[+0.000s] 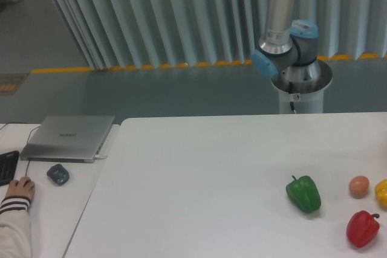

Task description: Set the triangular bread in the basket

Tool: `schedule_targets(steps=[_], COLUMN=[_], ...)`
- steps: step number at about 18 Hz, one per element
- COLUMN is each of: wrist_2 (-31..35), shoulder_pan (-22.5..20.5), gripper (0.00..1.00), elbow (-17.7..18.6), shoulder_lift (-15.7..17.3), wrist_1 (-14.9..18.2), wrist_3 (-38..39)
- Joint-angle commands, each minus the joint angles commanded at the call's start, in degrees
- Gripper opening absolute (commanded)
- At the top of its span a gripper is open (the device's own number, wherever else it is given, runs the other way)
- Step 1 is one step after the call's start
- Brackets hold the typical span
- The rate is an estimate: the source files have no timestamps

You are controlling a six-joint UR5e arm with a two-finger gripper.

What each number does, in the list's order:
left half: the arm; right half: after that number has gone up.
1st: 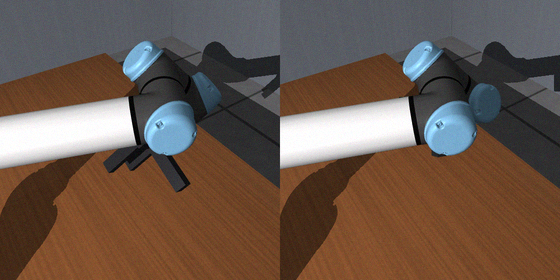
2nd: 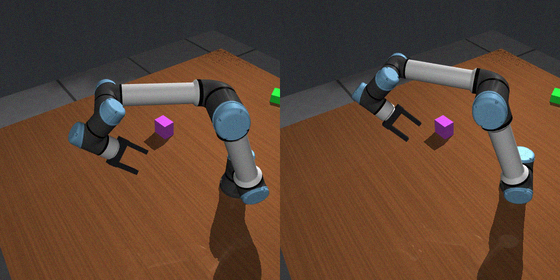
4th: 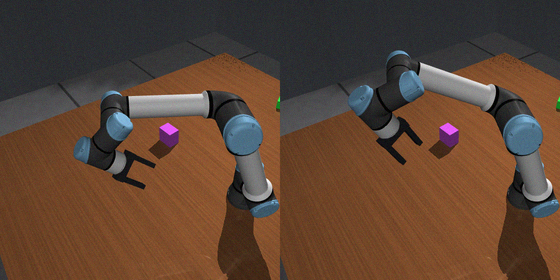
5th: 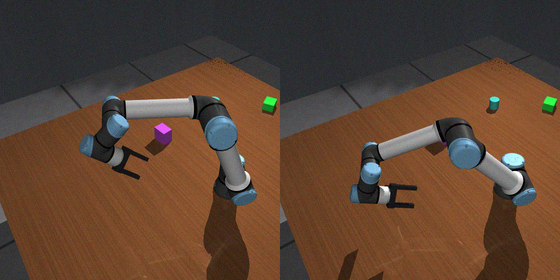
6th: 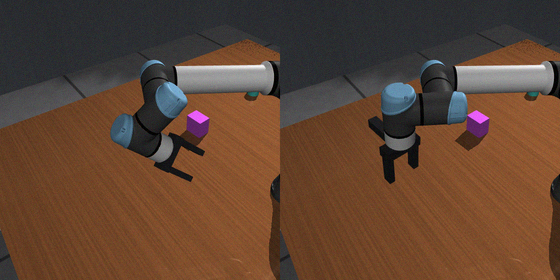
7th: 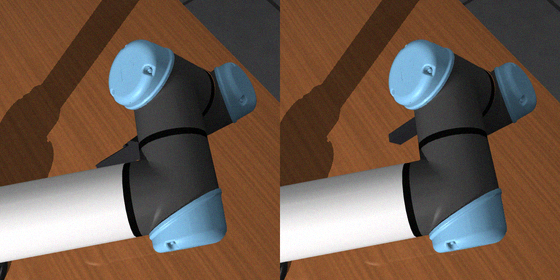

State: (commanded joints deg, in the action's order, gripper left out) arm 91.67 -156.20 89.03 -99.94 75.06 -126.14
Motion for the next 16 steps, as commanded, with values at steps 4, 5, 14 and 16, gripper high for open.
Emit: schedule_targets(steps=[4,5,14,16], wrist_2=[-1.14,-1.14,-0.88,-0.88], shoulder_pan=[6.24,7.48,14.7,14.87], gripper=[1.0,1.0,1.0,1.0], elbow=[0.0,0.0,-0.44,-0.35], shoulder_lift=[0.44,0.44,-1.49,-2.1], wrist_1=[0.53,0.35,0.0,0.0], wrist_3=[4.84,5.02,12.85,13.2])
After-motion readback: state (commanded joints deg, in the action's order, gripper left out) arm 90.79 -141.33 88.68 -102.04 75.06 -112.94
